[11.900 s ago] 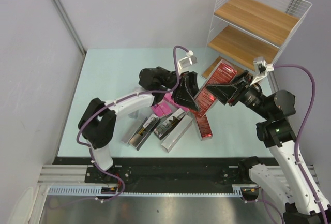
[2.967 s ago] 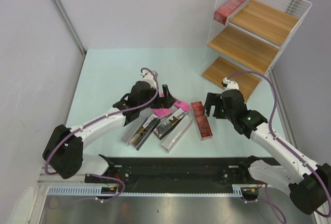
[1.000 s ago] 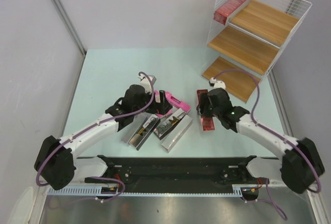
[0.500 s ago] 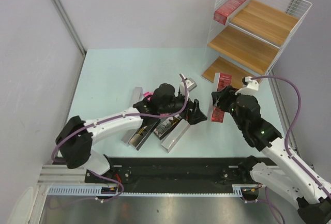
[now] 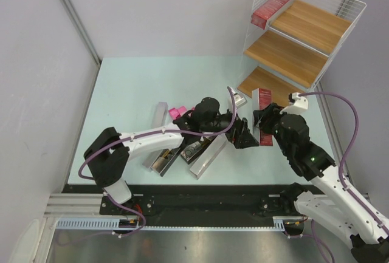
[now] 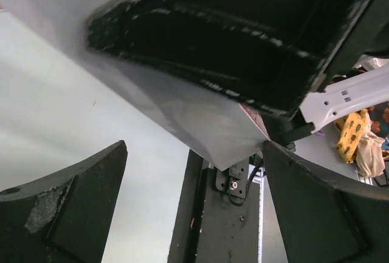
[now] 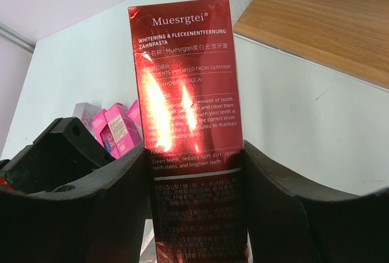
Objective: Place and organize the toothpastes onto the shelf
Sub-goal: Pick up the toothpaste from the center of the board.
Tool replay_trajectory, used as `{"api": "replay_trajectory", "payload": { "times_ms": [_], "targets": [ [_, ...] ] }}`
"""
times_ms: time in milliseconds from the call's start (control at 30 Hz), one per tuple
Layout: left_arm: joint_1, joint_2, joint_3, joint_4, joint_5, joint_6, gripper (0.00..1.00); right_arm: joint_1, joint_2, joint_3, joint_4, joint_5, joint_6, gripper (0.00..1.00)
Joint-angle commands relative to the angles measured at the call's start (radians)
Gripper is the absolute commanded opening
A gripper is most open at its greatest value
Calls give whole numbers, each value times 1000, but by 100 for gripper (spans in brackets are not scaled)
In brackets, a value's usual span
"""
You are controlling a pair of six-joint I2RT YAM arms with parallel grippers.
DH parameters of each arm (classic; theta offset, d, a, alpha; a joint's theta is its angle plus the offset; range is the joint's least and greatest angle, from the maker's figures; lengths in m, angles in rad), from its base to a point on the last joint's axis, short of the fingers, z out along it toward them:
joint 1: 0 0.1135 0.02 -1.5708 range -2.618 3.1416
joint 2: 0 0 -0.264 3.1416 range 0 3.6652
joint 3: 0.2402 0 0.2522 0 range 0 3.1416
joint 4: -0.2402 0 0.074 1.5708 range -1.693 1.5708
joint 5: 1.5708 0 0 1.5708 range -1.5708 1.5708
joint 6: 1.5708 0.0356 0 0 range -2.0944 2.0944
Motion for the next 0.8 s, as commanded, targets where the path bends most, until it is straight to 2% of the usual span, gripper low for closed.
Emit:
{"api": "replay_trajectory", "payload": {
  "times_ms": [0, 167, 433, 667, 767],
  "targets": [
    [-20, -31, 35, 102, -14, -26, 98, 23, -22, 18, 64, 2, 53, 42],
    [-20, -85, -6, 93, -60, -13, 100, 24, -31, 18, 63, 22, 32, 40],
    [-19, -98, 15, 55, -83, -23, 100, 43, -31, 18, 58, 45, 23, 37],
    [-20, -23, 61, 116, -16, -107, 100, 98, -33, 18, 72, 95, 26, 36],
    [-20, 20, 69, 133, -17, -138, 96, 113, -38, 18, 80, 106, 35, 36]
  ]
}}
